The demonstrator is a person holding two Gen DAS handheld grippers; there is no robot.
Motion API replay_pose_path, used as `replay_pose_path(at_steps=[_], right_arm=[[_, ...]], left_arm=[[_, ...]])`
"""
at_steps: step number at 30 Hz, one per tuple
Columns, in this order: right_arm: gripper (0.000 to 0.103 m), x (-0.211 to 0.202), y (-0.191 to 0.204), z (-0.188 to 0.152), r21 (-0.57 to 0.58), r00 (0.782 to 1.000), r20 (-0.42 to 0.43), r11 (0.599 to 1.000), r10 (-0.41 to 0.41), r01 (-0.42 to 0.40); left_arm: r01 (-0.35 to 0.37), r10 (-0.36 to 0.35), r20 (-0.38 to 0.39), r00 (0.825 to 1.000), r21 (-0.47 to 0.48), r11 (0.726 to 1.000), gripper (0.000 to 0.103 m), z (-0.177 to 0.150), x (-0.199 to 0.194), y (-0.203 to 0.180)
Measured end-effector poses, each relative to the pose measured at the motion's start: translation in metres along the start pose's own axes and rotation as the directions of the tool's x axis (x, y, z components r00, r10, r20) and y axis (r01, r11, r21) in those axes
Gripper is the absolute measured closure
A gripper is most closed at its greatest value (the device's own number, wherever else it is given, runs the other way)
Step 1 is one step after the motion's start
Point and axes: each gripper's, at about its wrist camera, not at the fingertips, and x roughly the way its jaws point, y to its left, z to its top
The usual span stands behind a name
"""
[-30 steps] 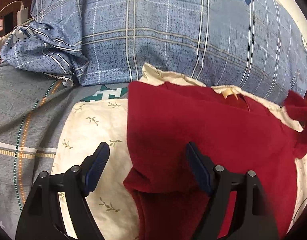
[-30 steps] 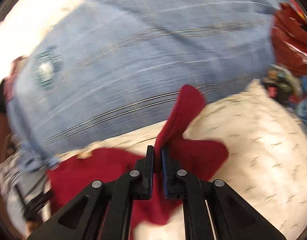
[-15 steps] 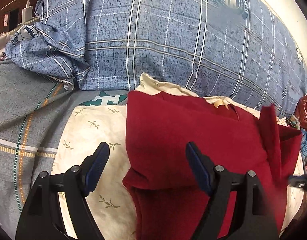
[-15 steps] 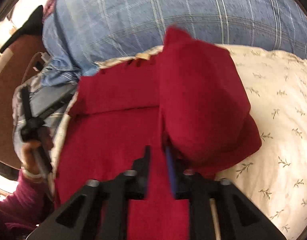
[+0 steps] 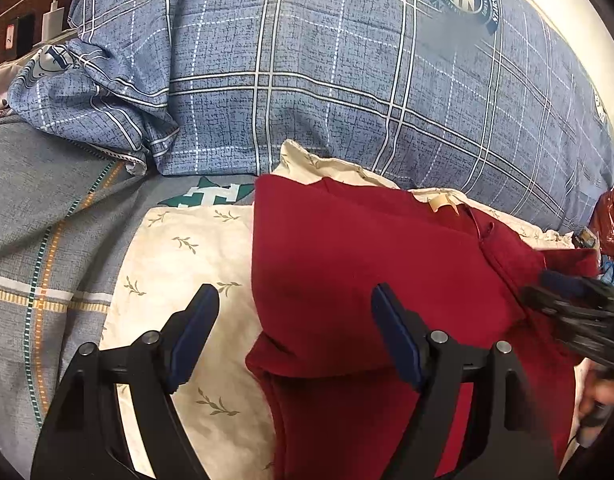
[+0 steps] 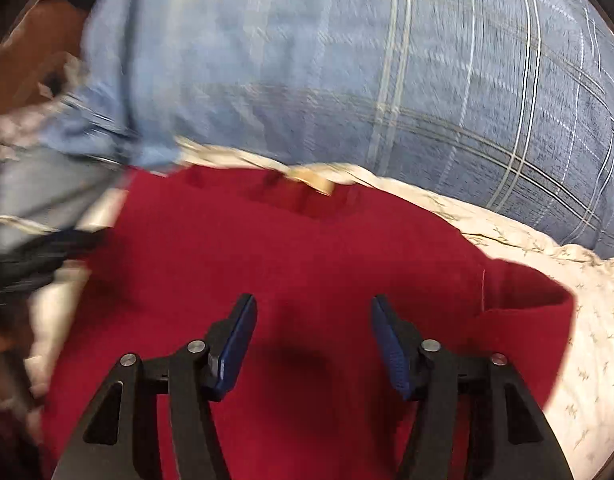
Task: Fold small clothes
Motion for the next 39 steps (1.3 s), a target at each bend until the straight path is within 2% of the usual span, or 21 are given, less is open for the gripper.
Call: replay_pose_path(at_steps=[1, 2, 3, 4, 5, 8, 11, 13, 16, 17, 19, 21, 22, 26, 31, 33, 34, 35, 36, 37, 39], right_arm=[[0.050, 0.015, -0.004, 0.002, 0.010, 0.999, -0.015, 1.000, -0.028, 0.028], [0.067, 0.022, -0.011, 0.000, 0.020, 0.999, -0.023, 0.999, -0.042, 0.042], [0.075, 0.030, -0.017, 0.000, 0.040, 0.998, -0.035, 0.998, -0.054, 0.055], [0.080, 0.032, -0.025, 0.001, 0.078, 0.999, -0.029, 0.996, -0.030, 0.032], [0.094, 0.030, -0.030, 0.003, 0.104, 1.000, -0.023, 0.994, -0.013, 0.015], [0.095, 0.008, -0.028, 0.007, 0.153, 0.996, 0.007, 0.984, 0.088, -0.088], [0.095, -0.017, 0.000, 0.008, 0.121, 0.966, 0.059, 0.959, 0.252, -0.257], [0.093, -0.022, 0.030, 0.007, 0.058, 0.942, 0.067, 0.941, 0.328, -0.332], [0.070, -0.010, 0.061, -0.001, 0.022, 0.922, 0.004, 0.922, 0.387, -0.387], [0.066, -0.008, 0.061, -0.004, 0.036, 0.916, -0.025, 0.916, 0.401, -0.400], [0.064, -0.016, 0.047, -0.011, 0.087, 0.908, 0.000, 0.904, 0.419, -0.418], [0.052, -0.031, 0.024, -0.018, 0.126, 0.916, 0.039, 0.908, 0.398, -0.400], [0.050, -0.039, 0.013, -0.023, 0.139, 0.921, 0.059, 0.911, 0.384, -0.389], [0.050, -0.055, -0.035, -0.038, 0.207, 0.944, 0.072, 0.921, 0.323, -0.331], [0.049, -0.066, -0.082, -0.059, 0.310, 0.952, 0.090, 0.900, 0.291, -0.305], [0.049, -0.070, -0.095, -0.063, 0.338, 0.956, 0.104, 0.895, 0.273, -0.292], [0.049, -0.072, -0.103, -0.066, 0.351, 0.958, 0.110, 0.891, 0.265, -0.287], [0.049, -0.075, -0.111, -0.068, 0.364, 0.959, 0.115, 0.888, 0.258, -0.282], [0.049, -0.076, -0.117, -0.070, 0.375, 0.961, 0.120, 0.884, 0.251, -0.278], [0.048, -0.078, -0.124, -0.072, 0.390, 0.964, 0.126, 0.881, 0.236, -0.267], [0.047, -0.081, -0.136, -0.075, 0.423, 0.971, 0.132, 0.874, 0.200, -0.237]], left_arm=[[0.000, 0.000, 0.003, 1.000, -0.003, 1.000, 0.025, 0.001, -0.001, 0.001], [0.001, -0.001, 0.007, 1.000, -0.006, 1.000, 0.025, 0.002, -0.002, 0.002], [0.002, -0.002, 0.011, 1.000, -0.009, 1.000, 0.025, 0.003, -0.004, 0.003], [0.001, -0.001, 0.015, 1.000, -0.013, 1.000, 0.025, 0.004, -0.005, 0.004], [0.000, 0.000, 0.020, 1.000, -0.018, 1.000, 0.025, 0.005, -0.006, 0.006], [0.005, -0.004, 0.030, 1.000, -0.036, 0.999, 0.025, 0.008, -0.009, 0.010], [0.017, -0.014, 0.049, 0.999, -0.066, 0.998, 0.025, 0.010, -0.013, 0.016], [0.032, -0.027, 0.060, 0.998, -0.090, 0.995, 0.025, 0.011, -0.013, 0.019], [0.078, -0.075, 0.031, 0.997, -0.118, 0.990, 0.025, 0.010, -0.010, 0.022], [0.101, -0.098, 0.025, 0.995, -0.127, 0.987, 0.025, 0.009, -0.010, 0.023], [0.127, -0.124, 0.029, 0.992, -0.129, 0.984, 0.025, 0.009, -0.012, 0.022], [0.144, -0.141, 0.035, 0.989, -0.114, 0.983, 0.025, 0.010, -0.014, 0.018], [0.153, -0.151, 0.033, 0.988, -0.102, 0.983, 0.025, 0.010, -0.014, 0.015], [0.157, -0.156, 0.007, 0.988, -0.034, 0.987, 0.024, 0.007, -0.010, -0.005], [0.170, -0.165, -0.078, 0.983, 0.057, 0.984, 0.025, 0.003, 0.010, -0.039], [0.151, -0.139, -0.115, 0.984, 0.108, 0.983, 0.025, -0.001, 0.022, -0.053], [0.141, -0.124, -0.126, 0.984, 0.133, 0.981, 0.032, -0.002, 0.027, -0.059], [0.126, -0.105, -0.131, 0.986, 0.161, 0.979, 0.054, -0.004, 0.031, -0.065], [0.103, -0.080, -0.129, 0.988, 0.181, 0.978, 0.066, -0.003, 0.033, -0.070], [0.100, -0.076, -0.129, 0.989, 0.188, 0.977, 0.089, -0.001, 0.032, -0.073], [0.179, -0.157, -0.151, 0.976, 0.142, 0.974, 0.094, 0.009, 0.028, -0.074]])
